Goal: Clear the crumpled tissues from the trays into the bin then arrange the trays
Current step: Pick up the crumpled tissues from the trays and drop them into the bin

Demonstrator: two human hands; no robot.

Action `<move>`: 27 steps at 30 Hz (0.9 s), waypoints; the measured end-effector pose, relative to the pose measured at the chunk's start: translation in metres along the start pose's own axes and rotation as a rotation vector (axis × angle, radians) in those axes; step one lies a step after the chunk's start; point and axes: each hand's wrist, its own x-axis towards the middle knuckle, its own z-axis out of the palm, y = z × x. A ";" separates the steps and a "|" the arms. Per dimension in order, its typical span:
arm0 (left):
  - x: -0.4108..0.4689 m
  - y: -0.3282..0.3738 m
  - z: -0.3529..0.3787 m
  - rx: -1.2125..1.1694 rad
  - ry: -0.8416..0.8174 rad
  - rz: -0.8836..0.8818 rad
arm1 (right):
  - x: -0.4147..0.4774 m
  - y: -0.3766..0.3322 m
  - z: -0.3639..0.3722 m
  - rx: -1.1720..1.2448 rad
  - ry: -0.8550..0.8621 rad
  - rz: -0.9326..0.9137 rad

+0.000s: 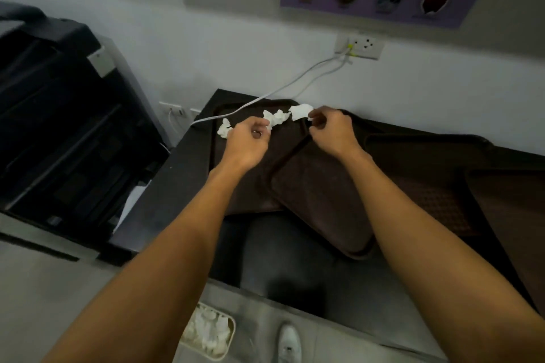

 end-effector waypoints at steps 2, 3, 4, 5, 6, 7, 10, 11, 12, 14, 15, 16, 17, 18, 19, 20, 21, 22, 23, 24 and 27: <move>0.022 -0.010 0.014 0.007 0.004 -0.015 | 0.030 0.017 0.005 -0.029 -0.008 0.003; 0.032 -0.015 0.019 0.014 0.006 -0.023 | 0.045 0.025 0.009 -0.043 -0.021 0.017; 0.041 -0.019 0.024 0.022 0.005 -0.032 | 0.059 0.033 0.012 -0.054 -0.038 0.033; 0.049 -0.023 0.029 0.029 0.007 -0.041 | 0.073 0.041 0.016 -0.060 -0.052 0.035; 0.056 -0.028 0.033 0.037 0.013 -0.047 | 0.085 0.047 0.020 -0.066 -0.063 0.020; 0.062 -0.031 0.037 0.044 0.021 -0.050 | 0.096 0.054 0.025 -0.076 -0.078 -0.003; 0.075 -0.044 0.047 0.065 0.029 -0.067 | 0.124 0.070 0.040 -0.124 -0.151 -0.058; 0.078 -0.048 0.050 0.072 0.028 -0.074 | 0.132 0.074 0.046 -0.139 -0.176 -0.061; 0.082 -0.053 0.052 0.082 0.027 -0.079 | 0.140 0.076 0.051 -0.160 -0.199 -0.066; 0.090 -0.060 0.057 0.096 0.018 -0.089 | 0.156 0.082 0.063 -0.226 -0.237 -0.070; 0.092 -0.063 0.058 0.095 0.018 -0.096 | 0.163 0.084 0.068 -0.255 -0.259 -0.068; 0.095 -0.065 0.059 0.093 0.022 -0.100 | 0.168 0.086 0.074 -0.276 -0.276 -0.060; 0.098 -0.067 0.061 0.092 0.033 -0.102 | 0.173 0.088 0.079 -0.289 -0.289 -0.057; 0.101 -0.070 0.061 0.090 0.046 -0.104 | 0.177 0.089 0.083 -0.298 -0.299 -0.056; 0.103 -0.072 0.062 0.088 0.055 -0.103 | 0.181 0.091 0.087 -0.302 -0.297 -0.052; 0.105 -0.074 0.063 0.089 0.060 -0.099 | 0.184 0.094 0.090 -0.301 -0.279 -0.049; 0.107 -0.075 0.064 0.092 0.059 -0.085 | 0.187 0.097 0.093 -0.288 -0.252 -0.044; 0.110 -0.076 0.065 0.098 0.058 -0.064 | 0.190 0.099 0.094 -0.271 -0.220 -0.042; 0.112 -0.076 0.066 0.106 0.057 -0.040 | 0.192 0.101 0.095 -0.256 -0.186 -0.043; 0.115 -0.075 0.068 0.116 0.055 -0.017 | 0.193 0.101 0.095 -0.243 -0.150 -0.048; 0.125 -0.070 0.075 0.153 0.050 0.041 | 0.195 0.101 0.090 -0.214 -0.029 -0.063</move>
